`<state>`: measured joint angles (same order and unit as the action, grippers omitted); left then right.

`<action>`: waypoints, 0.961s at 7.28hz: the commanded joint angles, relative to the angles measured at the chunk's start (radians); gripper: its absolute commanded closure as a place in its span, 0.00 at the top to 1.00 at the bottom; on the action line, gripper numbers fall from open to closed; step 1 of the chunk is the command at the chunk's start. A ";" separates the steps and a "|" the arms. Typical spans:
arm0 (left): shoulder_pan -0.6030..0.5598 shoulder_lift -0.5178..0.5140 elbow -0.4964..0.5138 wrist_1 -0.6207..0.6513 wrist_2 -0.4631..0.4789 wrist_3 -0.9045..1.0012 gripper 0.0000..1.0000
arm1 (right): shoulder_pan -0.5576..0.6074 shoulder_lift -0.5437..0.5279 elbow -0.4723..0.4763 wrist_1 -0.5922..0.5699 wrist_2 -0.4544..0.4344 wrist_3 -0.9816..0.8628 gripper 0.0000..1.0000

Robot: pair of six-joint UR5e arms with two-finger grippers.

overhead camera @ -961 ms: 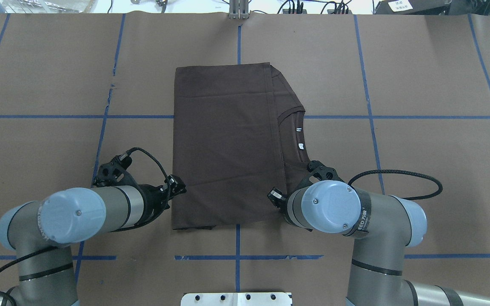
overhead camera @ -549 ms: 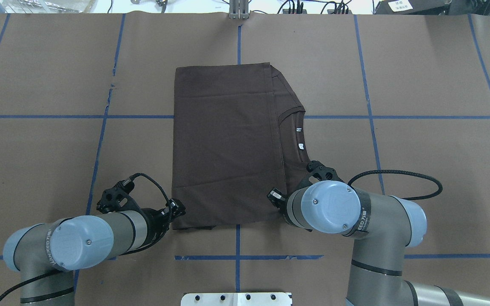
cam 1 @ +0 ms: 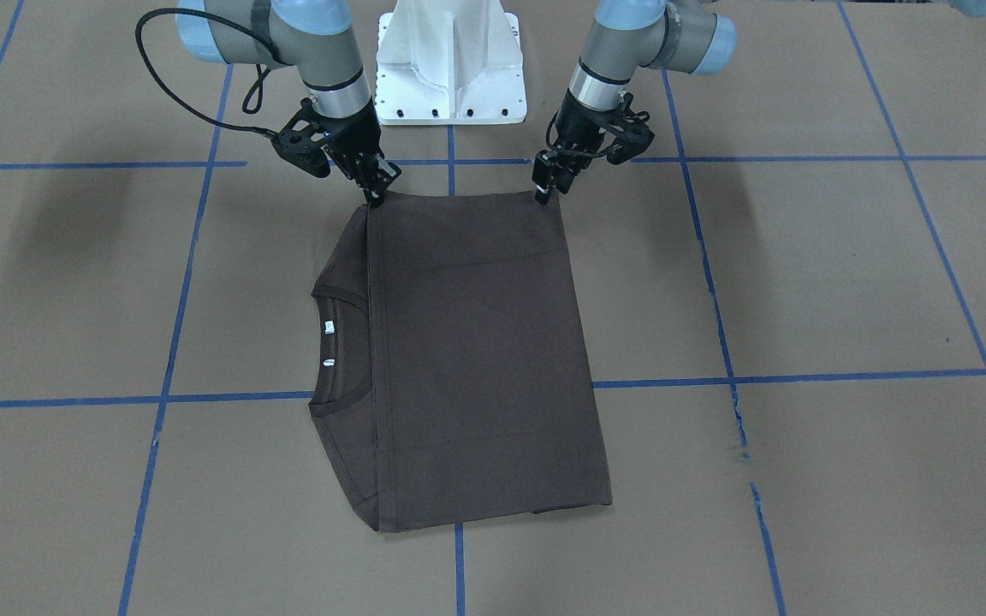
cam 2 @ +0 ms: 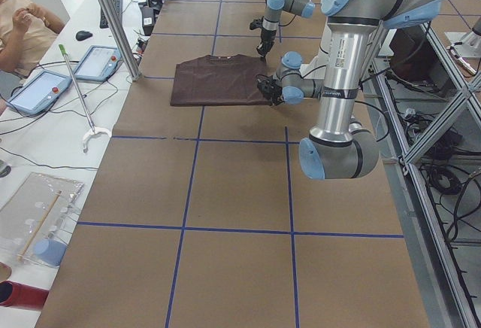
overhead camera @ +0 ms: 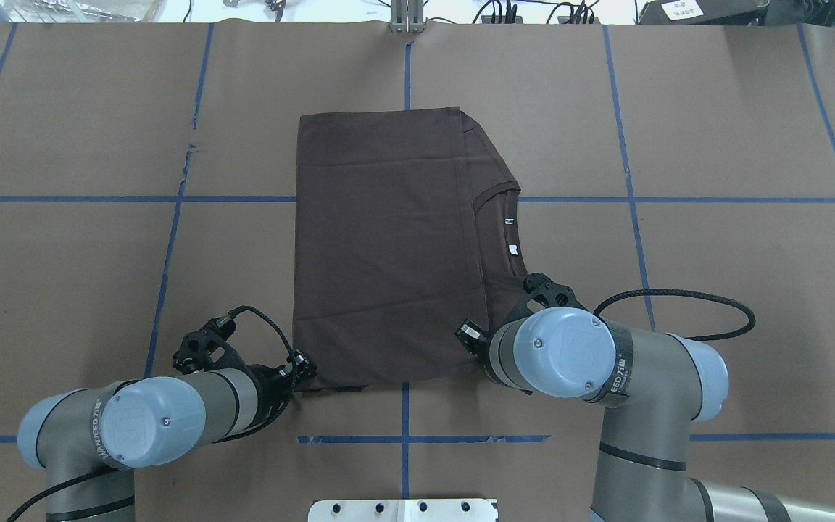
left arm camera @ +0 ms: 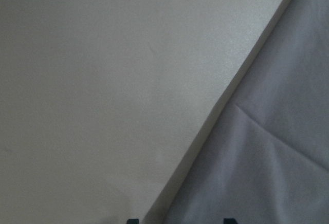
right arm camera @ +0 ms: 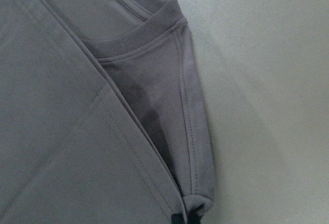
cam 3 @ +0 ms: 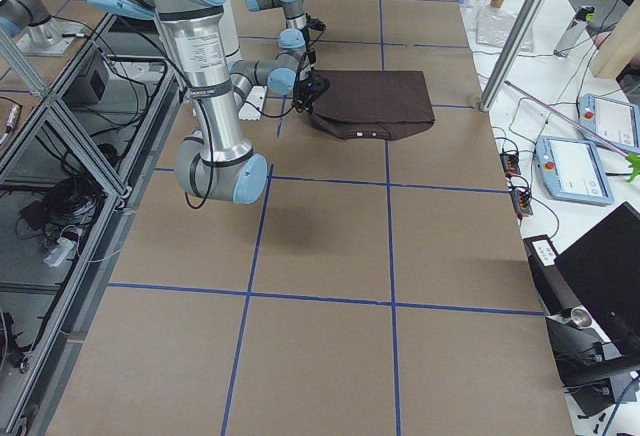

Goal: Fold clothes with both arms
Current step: 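Move the left gripper to the other near corner and grasp both corners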

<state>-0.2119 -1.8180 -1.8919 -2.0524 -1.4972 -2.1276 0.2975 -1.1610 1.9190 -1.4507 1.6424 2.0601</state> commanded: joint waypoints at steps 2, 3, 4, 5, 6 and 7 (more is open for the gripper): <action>0.002 -0.009 0.005 0.000 -0.002 0.000 0.00 | 0.000 0.000 0.002 0.000 0.001 0.000 0.00; 0.002 -0.014 0.002 0.000 -0.002 0.000 0.00 | 0.000 0.001 0.002 0.000 0.001 0.000 0.00; 0.000 -0.018 -0.006 0.000 -0.003 0.000 0.00 | 0.000 0.000 0.003 0.000 0.001 0.000 0.00; 0.002 -0.021 -0.009 0.001 -0.005 0.000 0.00 | 0.000 -0.003 0.003 -0.002 0.001 0.000 0.00; 0.000 -0.036 -0.015 0.001 -0.003 0.000 0.00 | 0.000 -0.021 0.021 -0.002 -0.001 0.008 0.00; 0.000 -0.041 -0.041 0.001 -0.005 0.000 0.00 | -0.024 -0.070 0.088 -0.019 -0.001 0.012 0.00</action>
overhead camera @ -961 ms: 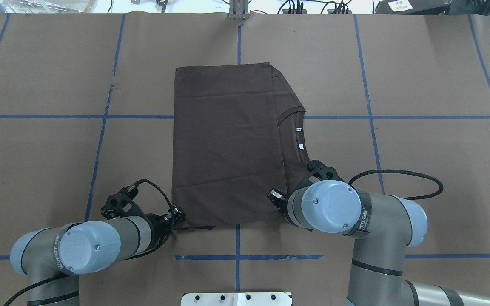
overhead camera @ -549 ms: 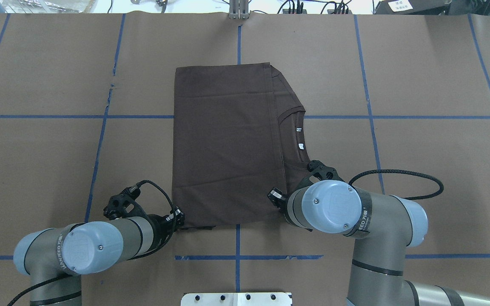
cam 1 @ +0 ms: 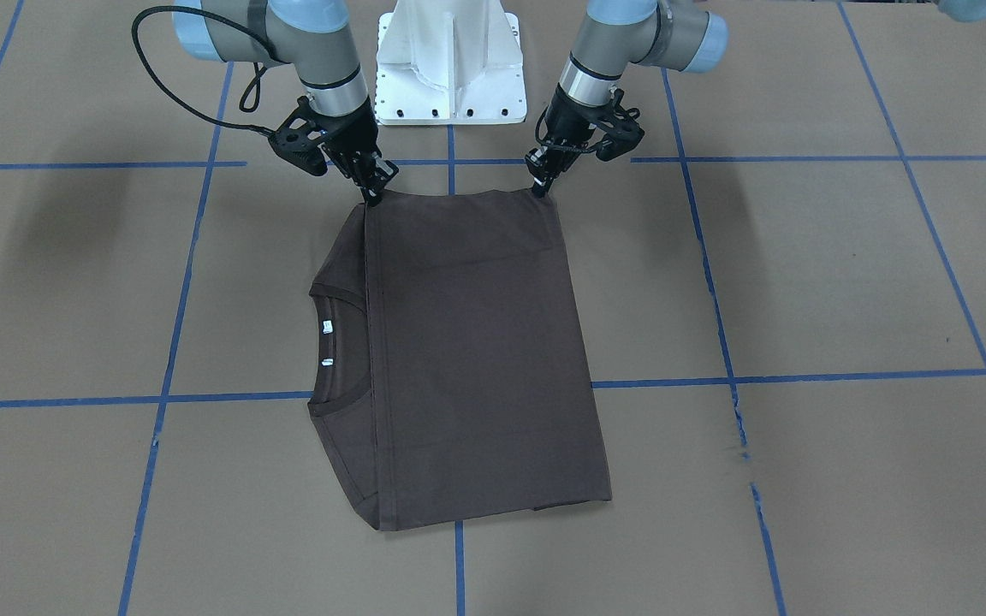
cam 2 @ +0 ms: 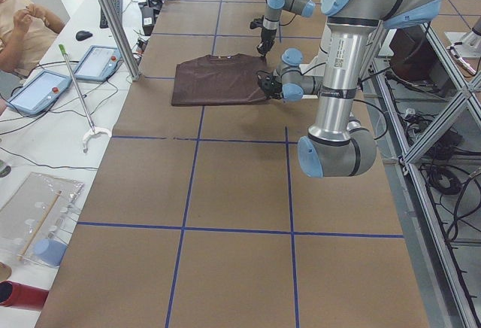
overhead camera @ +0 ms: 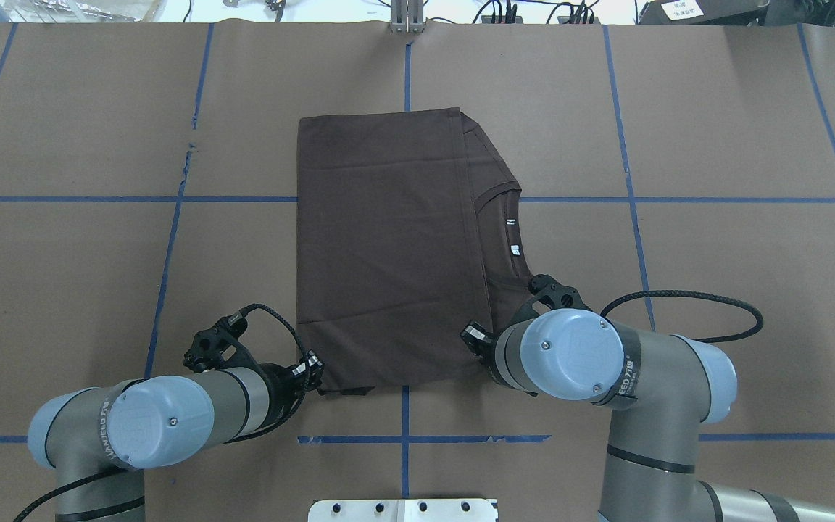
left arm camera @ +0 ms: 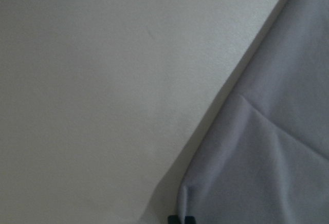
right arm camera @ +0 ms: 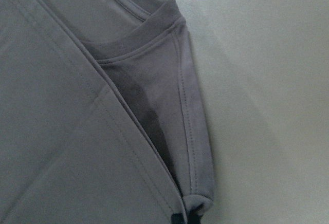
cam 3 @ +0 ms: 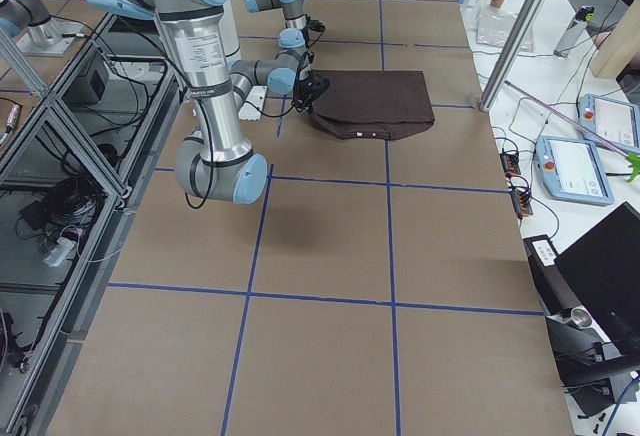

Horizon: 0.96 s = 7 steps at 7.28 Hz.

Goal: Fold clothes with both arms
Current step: 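Move the left gripper to the other near corner and grasp both corners, then lift the near edge with both grippers and fold it away from the robot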

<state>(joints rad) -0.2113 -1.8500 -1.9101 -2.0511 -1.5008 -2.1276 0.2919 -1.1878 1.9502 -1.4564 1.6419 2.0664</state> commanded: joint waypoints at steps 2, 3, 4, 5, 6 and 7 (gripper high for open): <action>0.013 0.002 -0.081 0.002 -0.002 -0.002 0.00 | -0.091 -0.066 0.144 -0.109 -0.017 0.064 0.00; 0.022 0.003 -0.102 0.008 -0.004 0.005 0.00 | -0.099 -0.066 0.151 -0.113 -0.028 0.067 0.00; 0.029 0.003 -0.115 0.009 -0.004 0.003 0.00 | -0.093 -0.073 0.171 -0.116 -0.027 0.066 0.00; 0.032 0.003 -0.116 0.028 -0.004 0.024 0.00 | -0.062 -0.069 0.183 -0.116 -0.021 0.061 0.00; 0.027 -0.017 -0.145 0.060 -0.077 0.091 0.00 | -0.016 -0.063 0.176 -0.116 -0.013 0.051 0.00; -0.035 -0.041 -0.153 0.100 -0.091 0.100 0.00 | 0.045 -0.053 0.167 -0.116 0.001 -0.007 0.00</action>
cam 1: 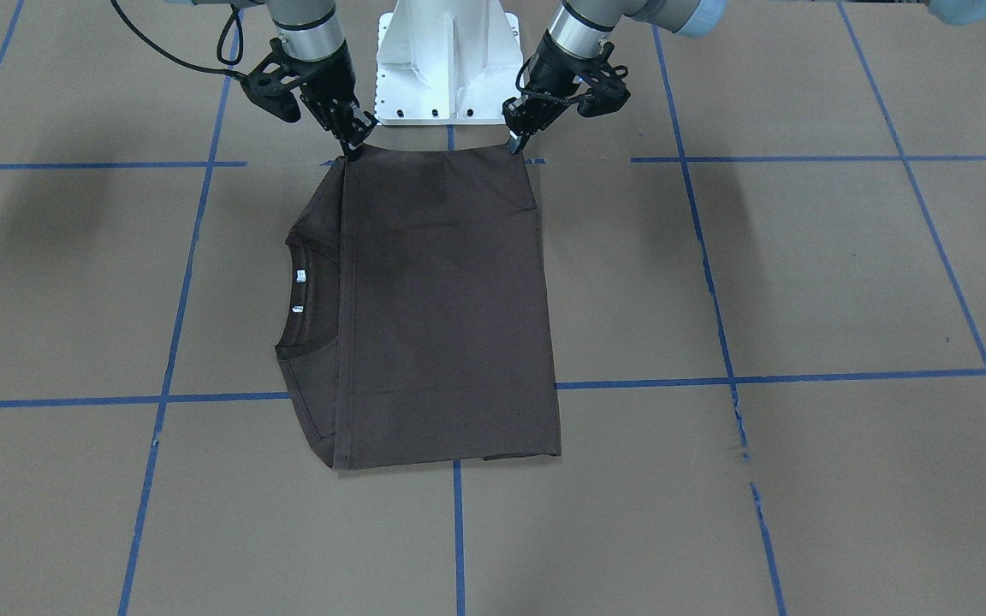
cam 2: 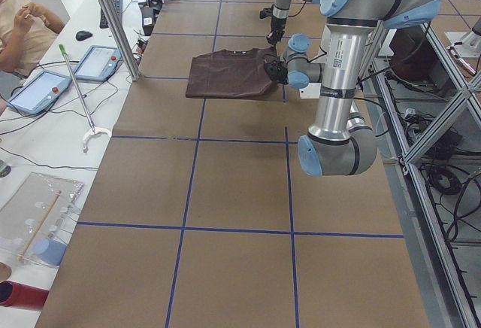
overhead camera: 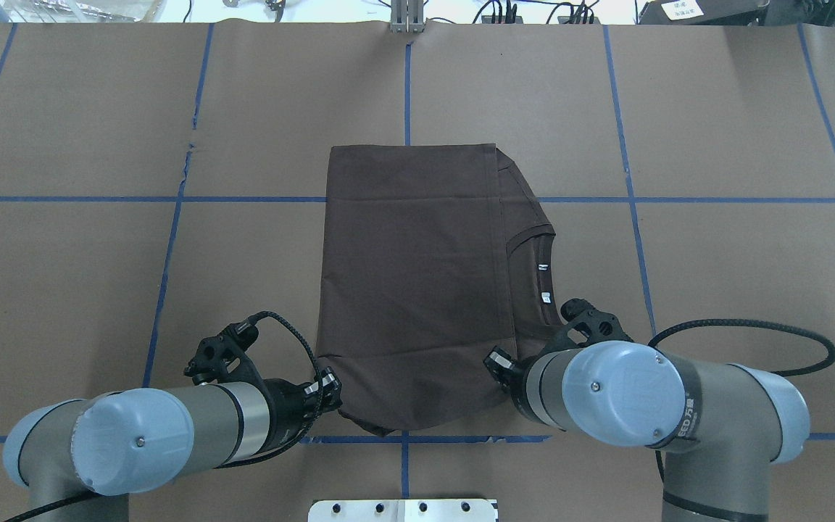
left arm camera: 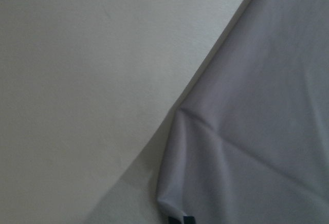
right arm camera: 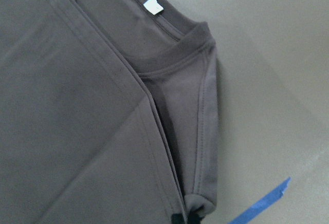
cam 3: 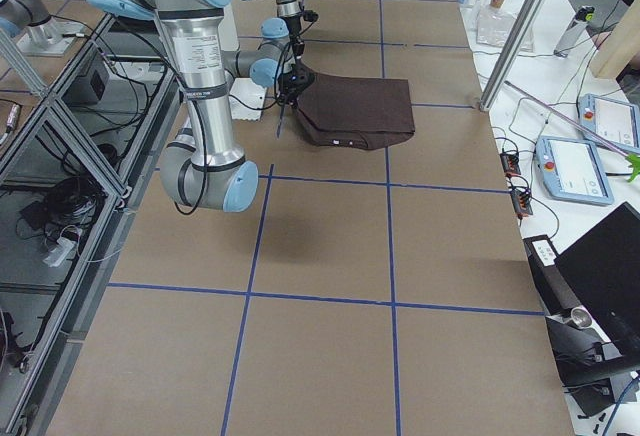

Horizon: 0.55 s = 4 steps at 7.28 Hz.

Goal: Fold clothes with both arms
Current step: 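Lift the near edge with both grippers and fold it away from the robot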

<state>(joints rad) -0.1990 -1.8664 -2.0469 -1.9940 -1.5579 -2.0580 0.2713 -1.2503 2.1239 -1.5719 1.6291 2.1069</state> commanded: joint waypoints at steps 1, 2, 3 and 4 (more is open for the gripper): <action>-0.130 -0.104 -0.003 0.093 -0.034 0.115 0.00 | 0.136 0.034 -0.022 0.000 0.047 -0.103 0.00; -0.185 -0.161 0.057 0.145 -0.034 0.169 0.00 | 0.231 0.085 -0.075 0.000 0.122 -0.123 0.00; -0.232 -0.198 0.107 0.149 -0.037 0.185 0.00 | 0.280 0.159 -0.167 0.004 0.148 -0.145 0.00; -0.273 -0.220 0.152 0.135 -0.037 0.190 0.00 | 0.308 0.199 -0.229 0.012 0.152 -0.157 0.00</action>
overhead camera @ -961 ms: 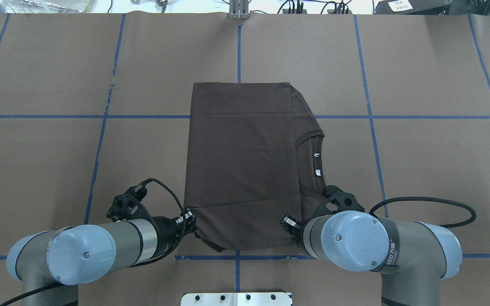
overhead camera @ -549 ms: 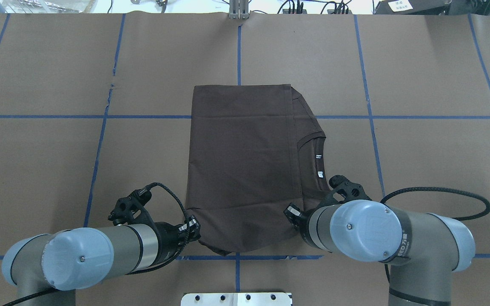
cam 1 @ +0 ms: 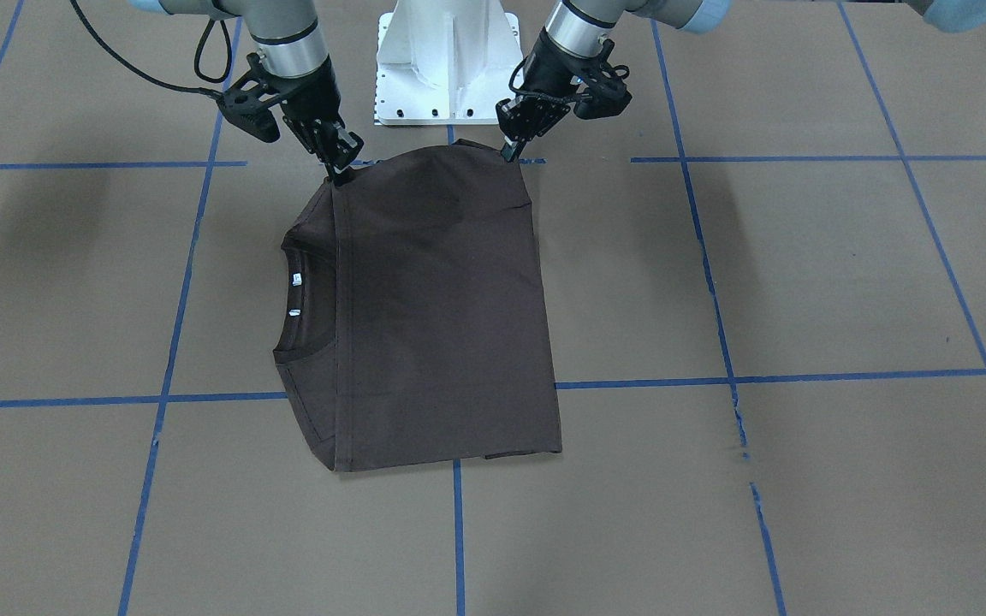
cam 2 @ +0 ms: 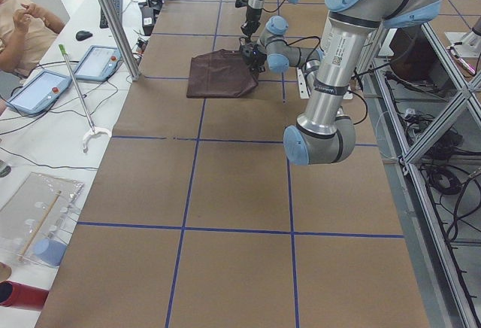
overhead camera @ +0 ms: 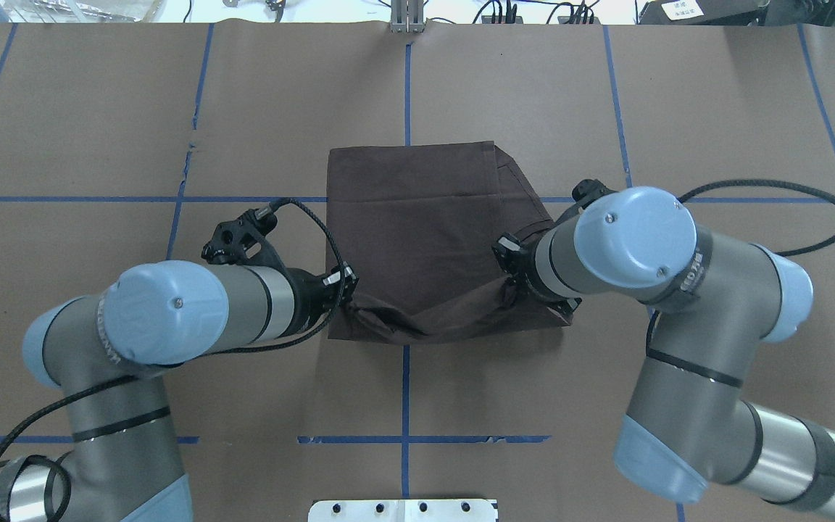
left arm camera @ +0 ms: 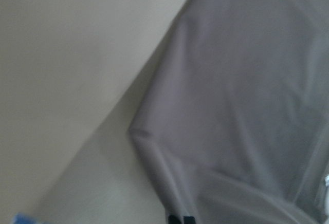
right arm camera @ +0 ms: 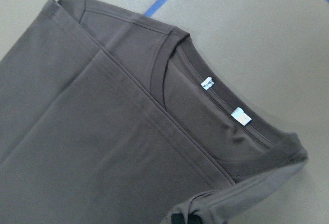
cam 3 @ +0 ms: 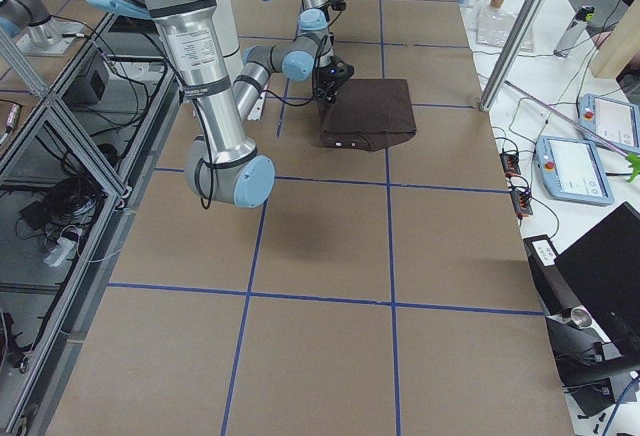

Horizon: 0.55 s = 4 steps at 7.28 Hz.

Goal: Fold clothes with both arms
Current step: 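Lift the near edge with both grippers and fold it away from the robot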

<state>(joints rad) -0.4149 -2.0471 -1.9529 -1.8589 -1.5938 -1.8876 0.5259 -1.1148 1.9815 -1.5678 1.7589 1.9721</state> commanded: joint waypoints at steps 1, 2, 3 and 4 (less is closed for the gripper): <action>-0.086 -0.063 0.083 -0.002 -0.002 0.068 0.00 | 0.083 0.102 -0.126 0.006 0.022 -0.042 0.00; -0.103 -0.068 0.083 -0.002 -0.002 0.114 0.00 | 0.103 0.130 -0.174 0.008 0.022 -0.050 0.00; -0.110 -0.073 0.097 -0.003 0.001 0.120 0.00 | 0.114 0.151 -0.212 0.008 0.022 -0.065 0.00; -0.111 -0.096 0.133 -0.014 0.006 0.140 0.00 | 0.132 0.168 -0.228 0.008 0.027 -0.076 0.00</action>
<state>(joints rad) -0.5187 -2.1218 -1.8537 -1.8642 -1.5922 -1.7723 0.6354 -0.9731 1.7875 -1.5603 1.7817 1.9118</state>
